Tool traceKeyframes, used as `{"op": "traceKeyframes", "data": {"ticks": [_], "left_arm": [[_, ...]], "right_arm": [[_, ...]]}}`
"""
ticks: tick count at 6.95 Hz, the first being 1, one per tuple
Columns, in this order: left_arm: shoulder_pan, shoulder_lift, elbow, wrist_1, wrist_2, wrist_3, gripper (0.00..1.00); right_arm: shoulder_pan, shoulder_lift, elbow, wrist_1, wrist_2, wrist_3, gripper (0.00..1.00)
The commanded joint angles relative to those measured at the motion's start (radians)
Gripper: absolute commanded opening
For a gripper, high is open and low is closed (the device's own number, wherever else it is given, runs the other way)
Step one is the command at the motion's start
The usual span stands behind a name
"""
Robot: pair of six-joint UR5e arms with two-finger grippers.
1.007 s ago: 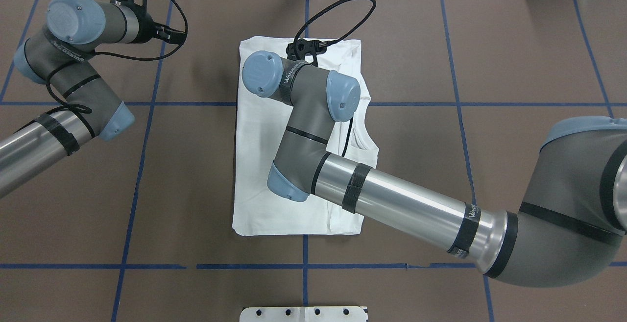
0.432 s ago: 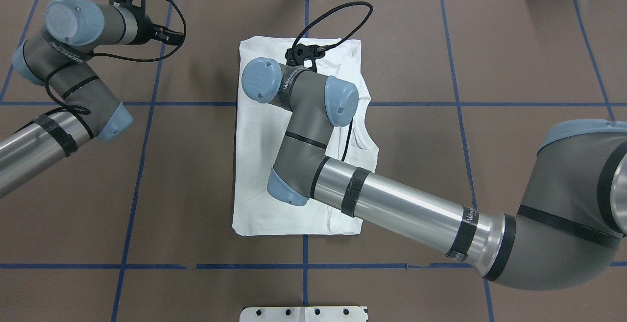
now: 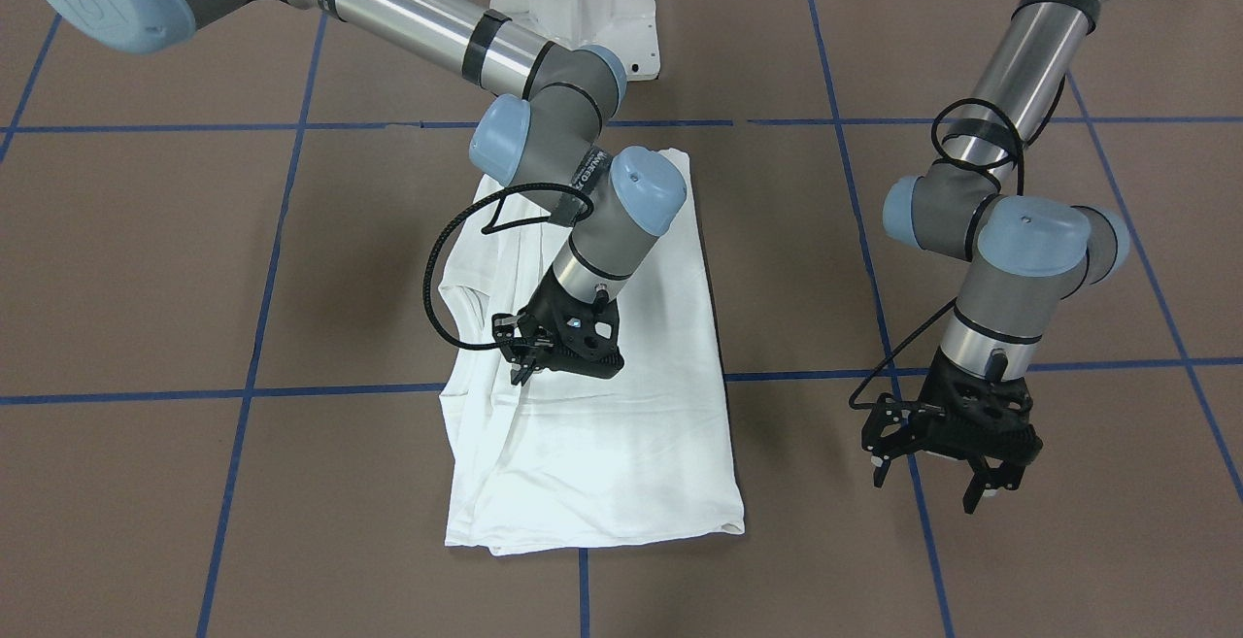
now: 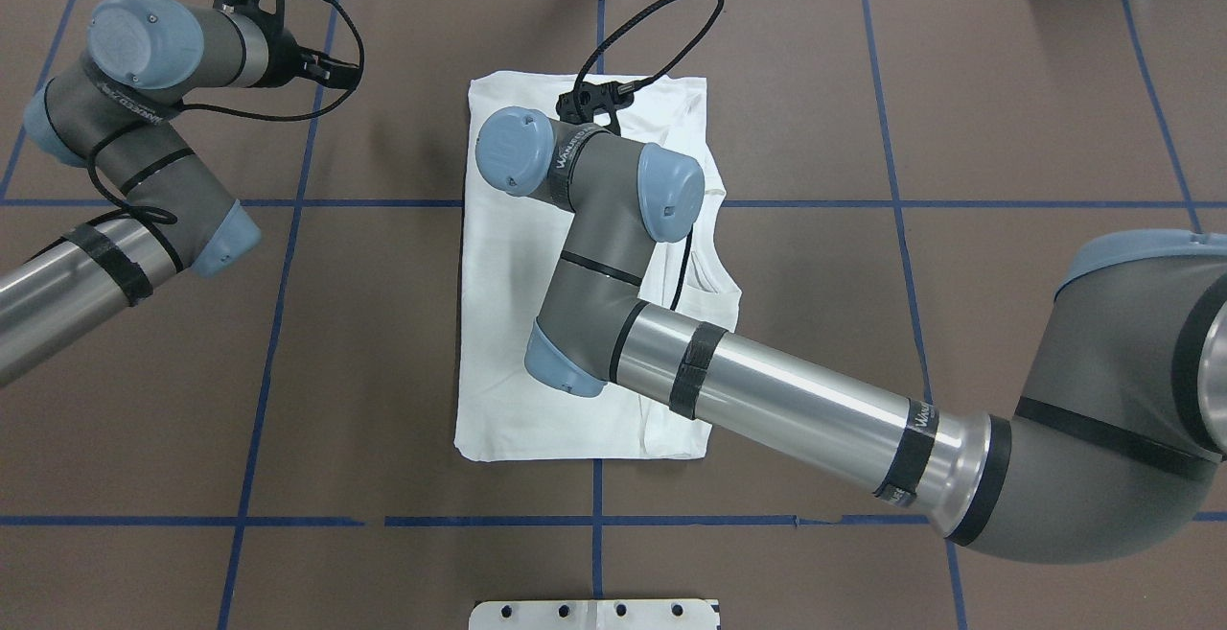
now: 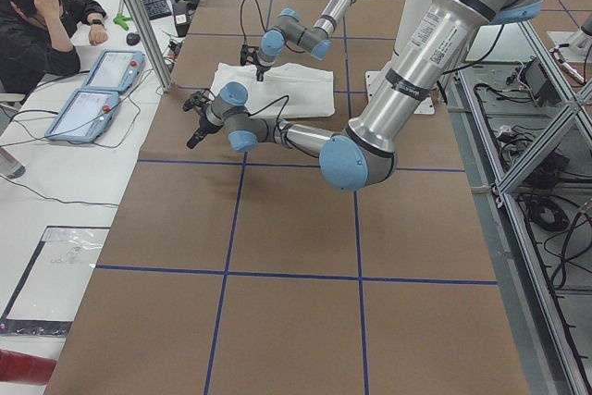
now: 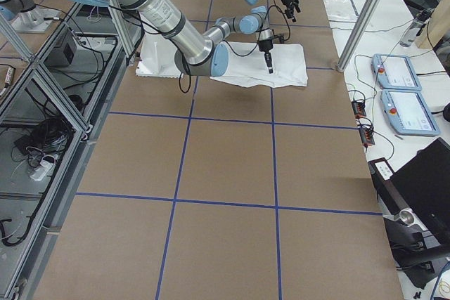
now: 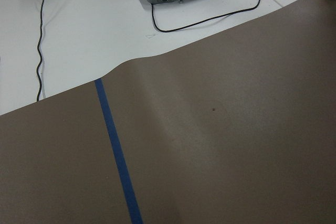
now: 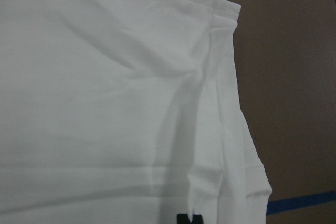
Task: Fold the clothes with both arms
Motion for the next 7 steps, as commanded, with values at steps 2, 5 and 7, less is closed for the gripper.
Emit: {"op": "traceKeyframes", "data": {"ticks": [2,5,7], "left_arm": [[0.0,0.0,0.0,-0.007,0.001,0.0,1.0],[0.0,0.0,0.0,-0.007,0.001,0.0,1.0],[0.0,0.0,0.0,-0.007,0.001,0.0,1.0]], "right_arm": [[0.024,-0.079,0.129,-0.086,0.001,-0.126,0.0],[0.024,-0.221,0.238,-0.021,-0.015,-0.132,1.0],[0.035,-0.227,0.301,-0.005,-0.006,-0.136,1.0]]}}
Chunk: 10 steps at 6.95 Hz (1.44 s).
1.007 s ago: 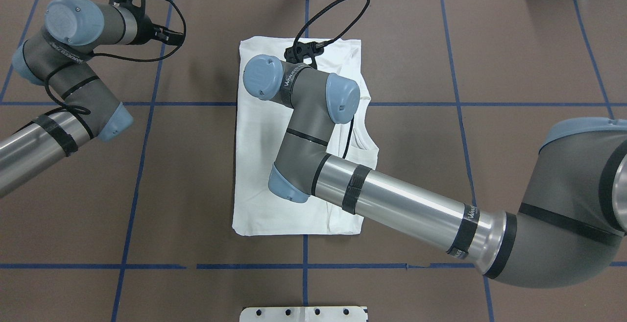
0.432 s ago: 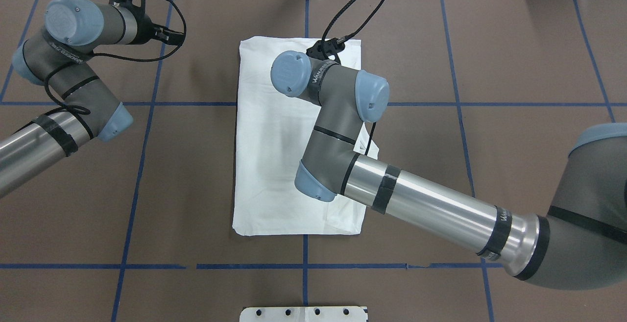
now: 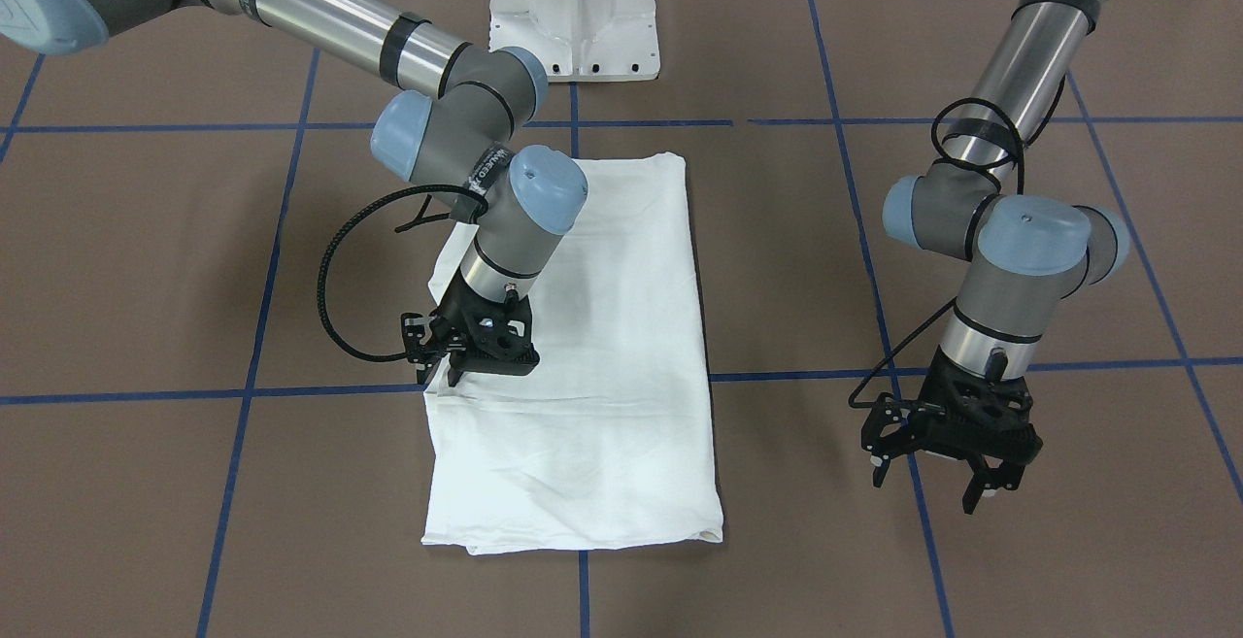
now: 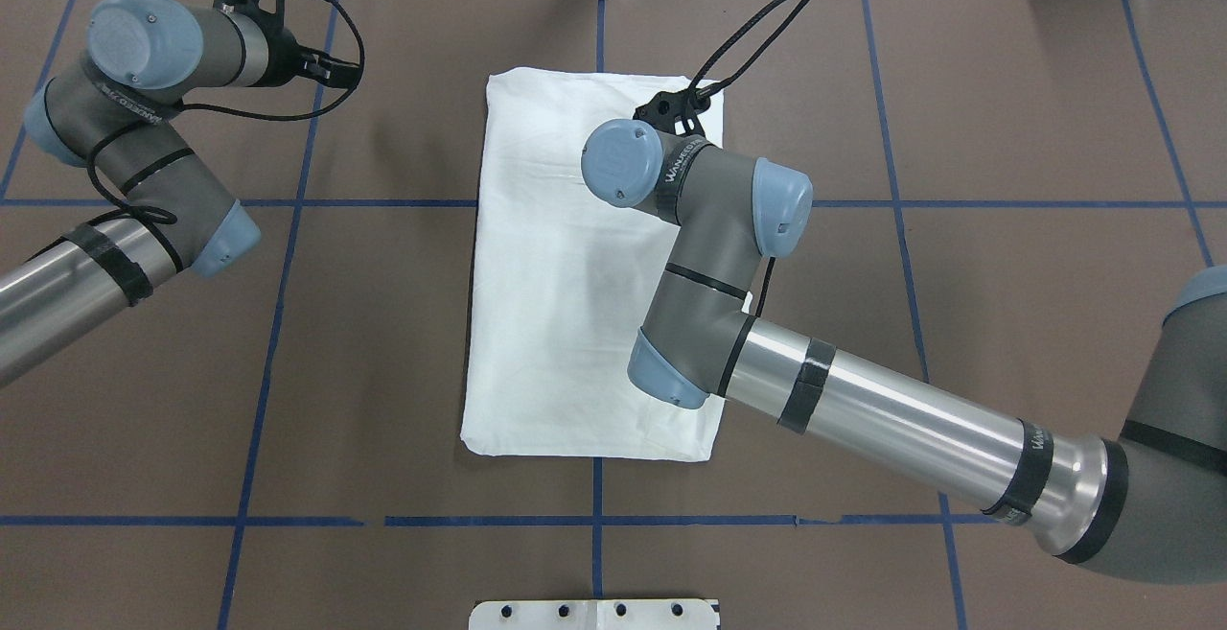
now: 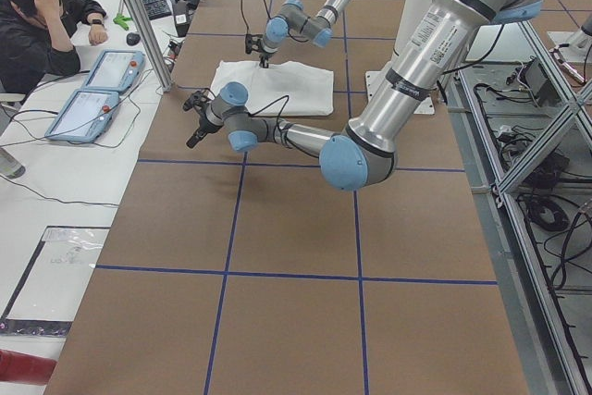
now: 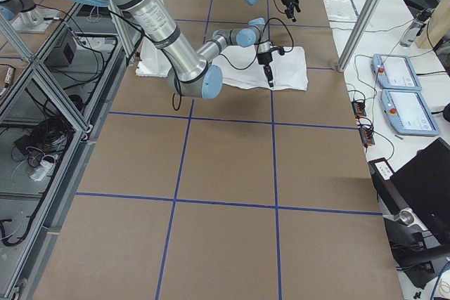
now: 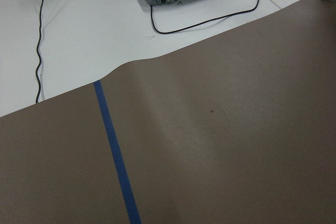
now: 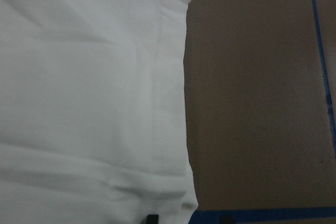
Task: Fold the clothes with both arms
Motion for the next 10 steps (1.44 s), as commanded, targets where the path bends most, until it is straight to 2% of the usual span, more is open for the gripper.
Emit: {"op": "traceKeyframes", "data": {"ticks": [1,2,4,6,7,10], "left_arm": [[0.0,0.0,0.0,0.0,-0.001,0.0,1.0],[0.0,0.0,0.0,0.0,-0.001,0.0,1.0],[0.002,0.0,0.0,0.0,-0.001,0.0,1.0],[0.002,0.0,0.0,0.0,0.0,0.0,1.0],[0.002,0.0,0.0,0.0,0.0,0.0,1.0],[0.002,0.0,0.0,0.0,-0.001,0.002,1.0]], "right_arm": [[0.009,-0.003,0.1,0.0,0.022,0.005,1.0],[0.009,-0.003,0.135,-0.003,0.057,0.024,1.0],[-0.041,-0.001,0.148,-0.029,0.059,0.192,1.0],[-0.128,-0.007,0.235,-0.219,0.049,0.32,1.0],[-0.176,-0.019,0.238,-0.227,0.039,0.367,1.0],[-0.185,-0.044,0.229,-0.23,0.013,0.371,1.0]]}}
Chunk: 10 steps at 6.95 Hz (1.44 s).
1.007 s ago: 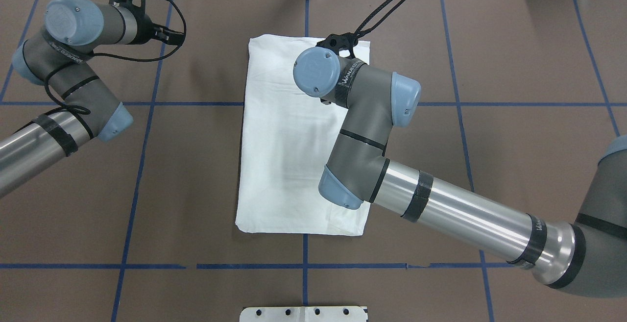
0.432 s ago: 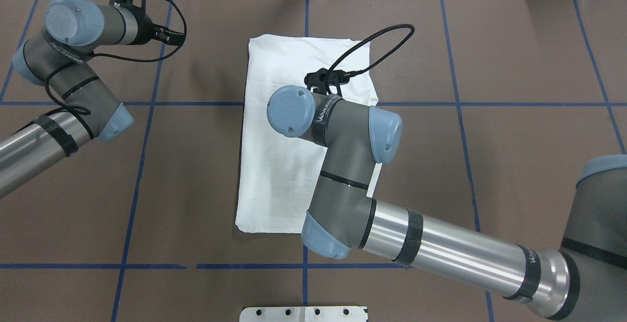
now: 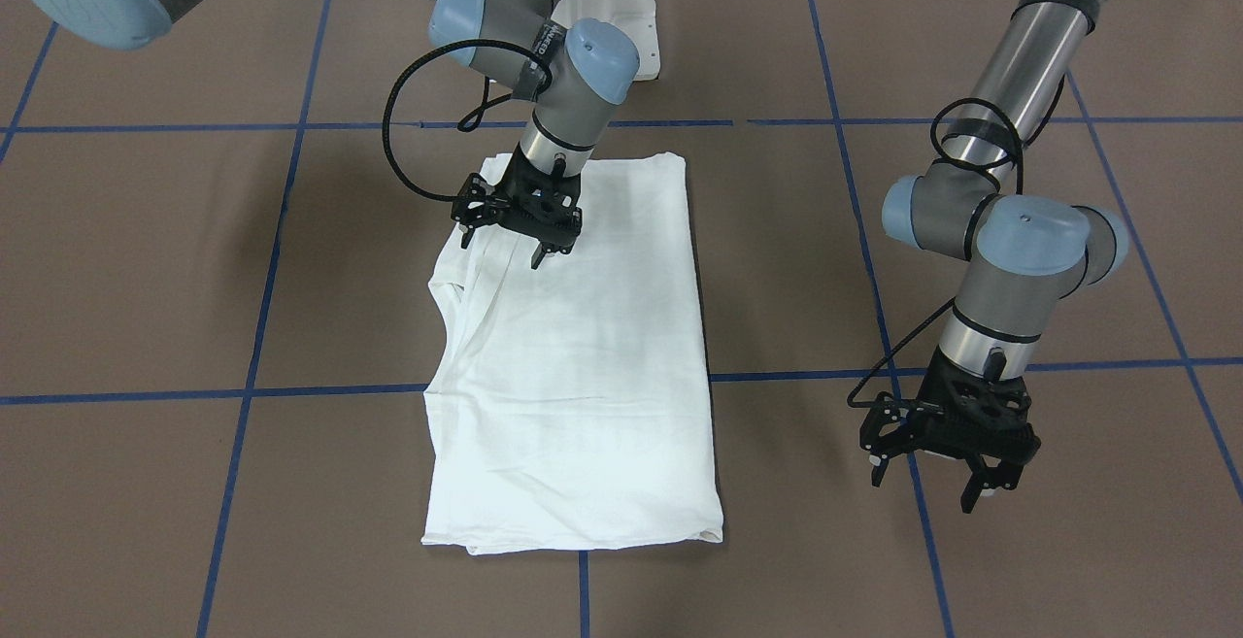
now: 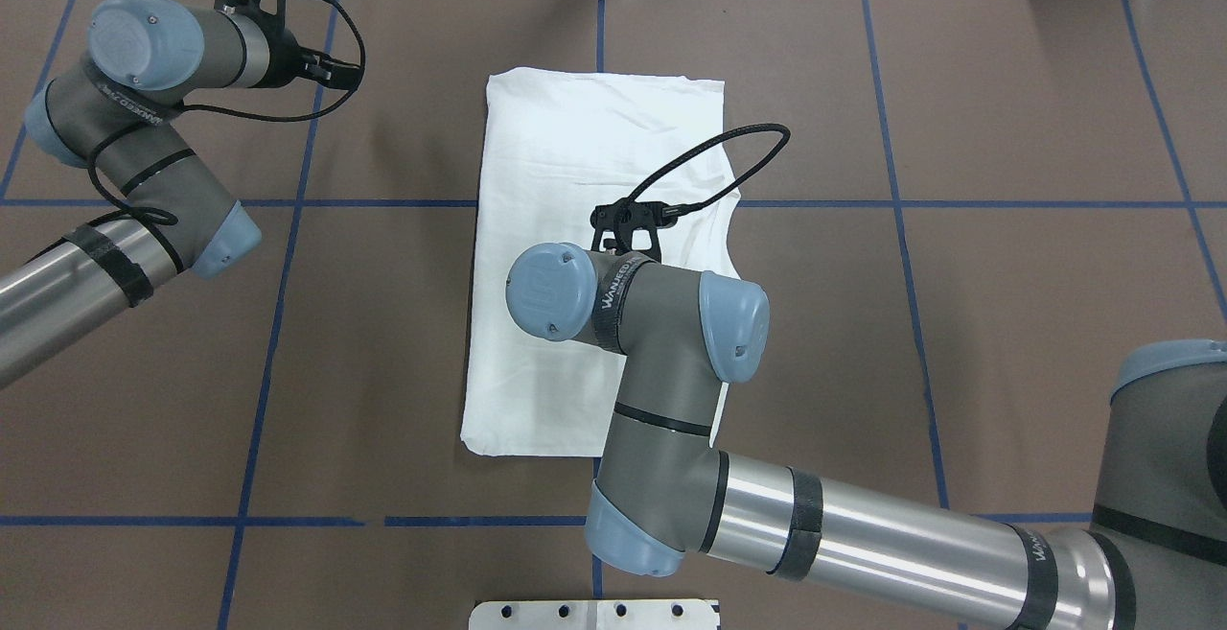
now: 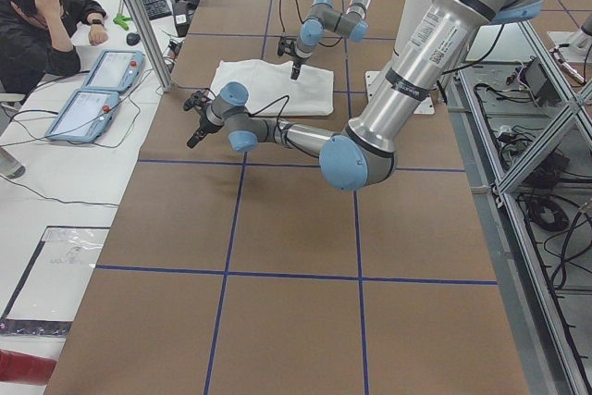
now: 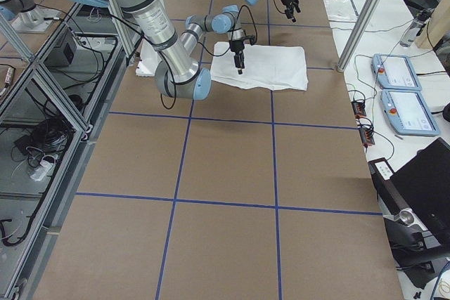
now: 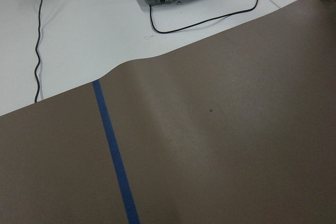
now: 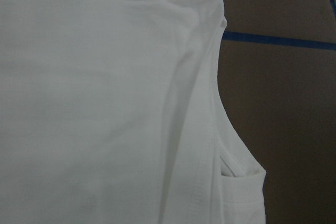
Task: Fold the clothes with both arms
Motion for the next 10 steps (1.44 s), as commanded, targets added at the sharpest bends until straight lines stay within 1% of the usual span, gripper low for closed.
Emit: {"op": "traceKeyframes", "data": {"ticks": [1,2,4,5,6,7,8,9,10], "left_arm": [[0.002,0.0,0.0,0.0,0.001,0.001,1.0],[0.0,0.0,0.0,0.0,0.0,-0.001,1.0],[0.0,0.0,0.0,0.0,0.0,0.001,1.0],[0.002,0.002,0.001,0.0,0.0,0.001,1.0],[0.002,0.0,0.0,0.0,0.0,0.001,1.0],[0.0,0.0,0.0,0.0,0.0,0.001,1.0],[0.002,0.0,0.0,0.0,0.0,-0.001,1.0],[0.002,0.0,0.0,-0.002,0.0,0.001,1.0],[0.002,0.0,-0.002,-0.002,0.0,-0.001,1.0]], "right_arm": [[-0.003,-0.023,0.001,-0.025,-0.027,-0.004,1.0],[-0.003,-0.023,0.011,-0.07,-0.027,-0.014,1.0],[-0.002,-0.035,0.013,-0.1,-0.027,-0.015,1.0],[-0.002,-0.055,0.031,-0.109,-0.027,-0.018,1.0],[0.0,-0.125,0.126,-0.126,-0.027,-0.053,1.0],[0.0,-0.224,0.265,-0.166,-0.027,-0.093,1.0],[-0.005,-0.295,0.35,-0.201,-0.045,-0.107,1.0],[-0.008,-0.332,0.384,-0.203,-0.06,-0.109,1.0],[-0.008,-0.328,0.402,-0.198,-0.062,-0.121,1.0]]}}
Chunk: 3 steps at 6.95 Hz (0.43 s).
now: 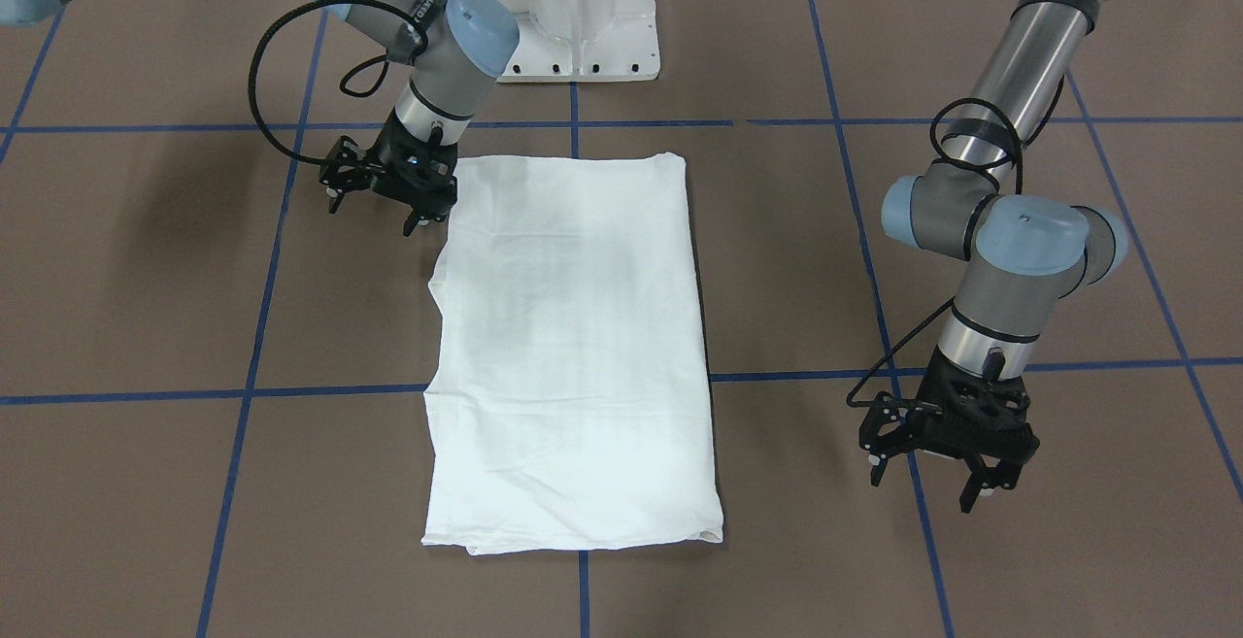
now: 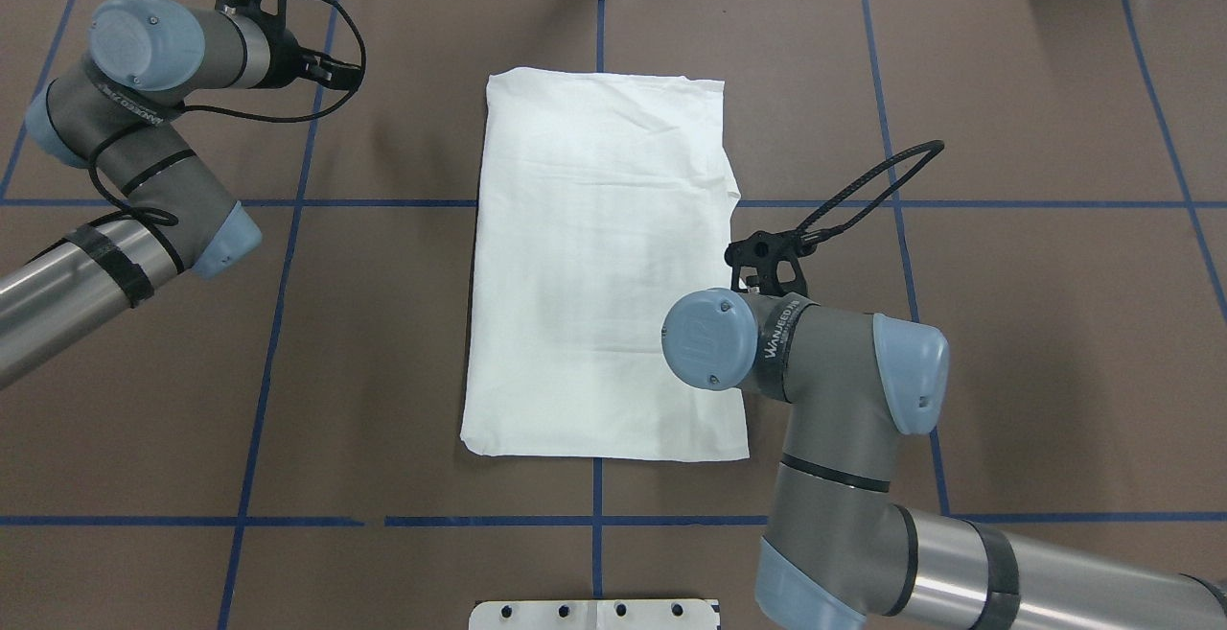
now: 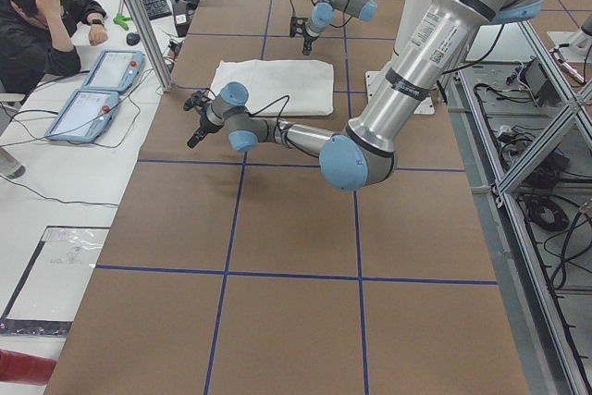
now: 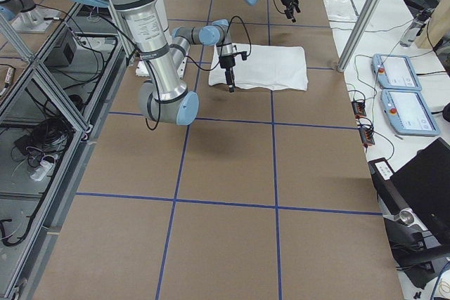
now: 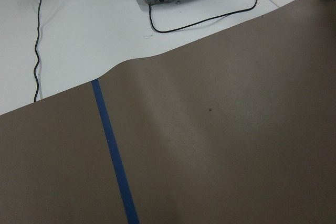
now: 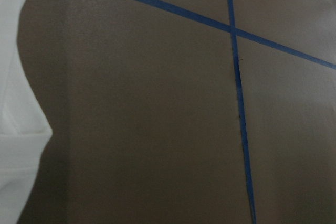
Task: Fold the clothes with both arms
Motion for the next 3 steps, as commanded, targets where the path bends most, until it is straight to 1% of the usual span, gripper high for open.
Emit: {"op": "traceKeyframes", "data": {"ticks": [1,2,3], "left_arm": [[0.0,0.0,-0.019,0.001,-0.002,-0.002,1.0],[0.0,0.02,-0.048,0.001,-0.09,-0.028,1.0],[0.0,0.052,-0.122,0.009,-0.166,-0.077,1.0]], "right_arm": [[0.003,-0.016,0.064,0.034,-0.005,-0.013,1.0],[0.012,-0.055,0.12,0.18,0.0,-0.001,1.0],[0.014,-0.145,0.178,0.355,0.009,0.004,1.0]]}}
